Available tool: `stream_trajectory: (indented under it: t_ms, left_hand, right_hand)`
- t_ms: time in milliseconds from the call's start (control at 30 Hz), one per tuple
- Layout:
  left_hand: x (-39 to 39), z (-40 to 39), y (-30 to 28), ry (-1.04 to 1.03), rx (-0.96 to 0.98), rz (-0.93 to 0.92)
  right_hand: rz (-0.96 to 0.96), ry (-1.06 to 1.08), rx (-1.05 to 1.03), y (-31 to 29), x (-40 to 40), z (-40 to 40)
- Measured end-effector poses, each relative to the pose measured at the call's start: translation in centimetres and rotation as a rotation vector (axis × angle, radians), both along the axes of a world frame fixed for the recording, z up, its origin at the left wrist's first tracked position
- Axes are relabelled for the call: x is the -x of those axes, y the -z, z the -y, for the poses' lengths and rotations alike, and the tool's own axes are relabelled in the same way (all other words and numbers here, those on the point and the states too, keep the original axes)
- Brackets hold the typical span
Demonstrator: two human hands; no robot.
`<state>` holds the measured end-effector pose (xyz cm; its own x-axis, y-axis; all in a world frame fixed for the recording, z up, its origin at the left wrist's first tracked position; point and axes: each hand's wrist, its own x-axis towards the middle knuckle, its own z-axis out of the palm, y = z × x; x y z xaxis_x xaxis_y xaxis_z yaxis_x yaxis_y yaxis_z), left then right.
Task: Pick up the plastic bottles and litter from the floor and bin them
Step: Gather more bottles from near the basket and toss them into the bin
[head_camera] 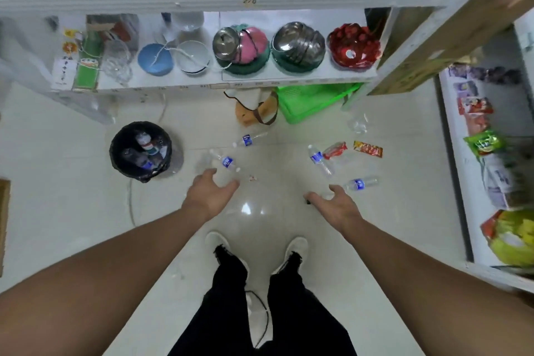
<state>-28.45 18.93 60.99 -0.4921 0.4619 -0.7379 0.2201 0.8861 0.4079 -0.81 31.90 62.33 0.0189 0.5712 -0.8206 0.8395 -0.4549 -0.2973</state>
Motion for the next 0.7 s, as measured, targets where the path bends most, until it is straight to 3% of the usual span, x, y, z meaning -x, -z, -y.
stream_trajectory:
  t_ms: [333, 500, 700]
  left_hand:
    - [-15.3, -8.2, 0.1, 0.226, 0.005, 0.027]
    - [-18.4, -12.5, 1.1, 0.368, 0.02, 0.017]
    - [-19.5, -18.5, 6.8, 0.444, 0.05, 0.054]
  right_hand:
    - [0.08, 0.058, -0.008, -0.2, -18.2, -1.5]
    - [0.069, 0.133, -0.016, 1.2, -20.8, -3.1]
    - [0.018, 0.35, 0.041, 5.8, -20.1, -4.8]
